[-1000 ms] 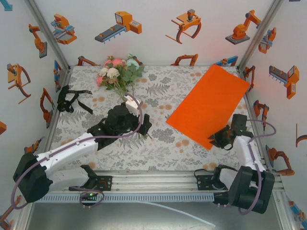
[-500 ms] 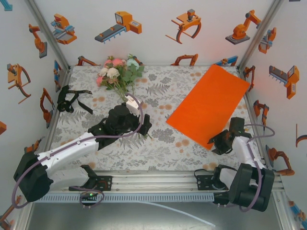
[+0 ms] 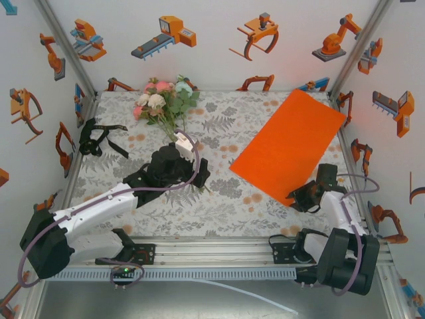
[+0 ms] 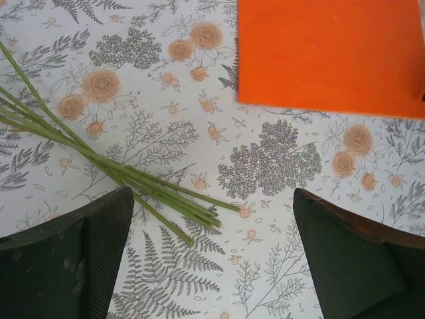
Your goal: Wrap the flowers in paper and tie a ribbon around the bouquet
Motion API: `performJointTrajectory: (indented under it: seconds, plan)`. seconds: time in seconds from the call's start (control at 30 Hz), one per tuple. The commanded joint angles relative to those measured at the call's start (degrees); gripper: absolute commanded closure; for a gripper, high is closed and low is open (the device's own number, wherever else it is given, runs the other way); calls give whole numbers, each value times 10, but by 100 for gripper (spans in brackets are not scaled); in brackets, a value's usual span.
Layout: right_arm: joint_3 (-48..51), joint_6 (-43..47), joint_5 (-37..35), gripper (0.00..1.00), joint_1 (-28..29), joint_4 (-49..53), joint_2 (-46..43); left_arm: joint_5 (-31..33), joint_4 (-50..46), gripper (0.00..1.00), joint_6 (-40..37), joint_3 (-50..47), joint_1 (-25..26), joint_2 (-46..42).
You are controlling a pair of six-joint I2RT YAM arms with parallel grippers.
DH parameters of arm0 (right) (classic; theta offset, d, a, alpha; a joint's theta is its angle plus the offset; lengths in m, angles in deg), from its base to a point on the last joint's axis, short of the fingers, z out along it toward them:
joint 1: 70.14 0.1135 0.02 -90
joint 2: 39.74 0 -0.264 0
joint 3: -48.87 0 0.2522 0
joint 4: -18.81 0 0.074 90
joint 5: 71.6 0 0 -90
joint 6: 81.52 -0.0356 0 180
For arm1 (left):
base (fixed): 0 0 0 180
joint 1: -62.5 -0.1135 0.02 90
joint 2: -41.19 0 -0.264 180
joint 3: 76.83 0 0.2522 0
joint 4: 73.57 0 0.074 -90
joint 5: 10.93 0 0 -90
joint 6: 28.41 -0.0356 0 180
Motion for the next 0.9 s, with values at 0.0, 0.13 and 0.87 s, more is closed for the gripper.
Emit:
performJointTrajectory:
  seconds: [0.0, 0.13, 0.87]
  plan:
    - [7, -19, -8, 74, 4, -8, -16, 6, 6, 3, 6, 14, 4, 6]
    - [6, -19, -3, 87, 4, -10, -15, 5, 6, 3, 7, 15, 5, 9]
    - [-289, 131, -126, 100, 186, 146, 13, -246, 270, 2, -114, -7, 17, 121]
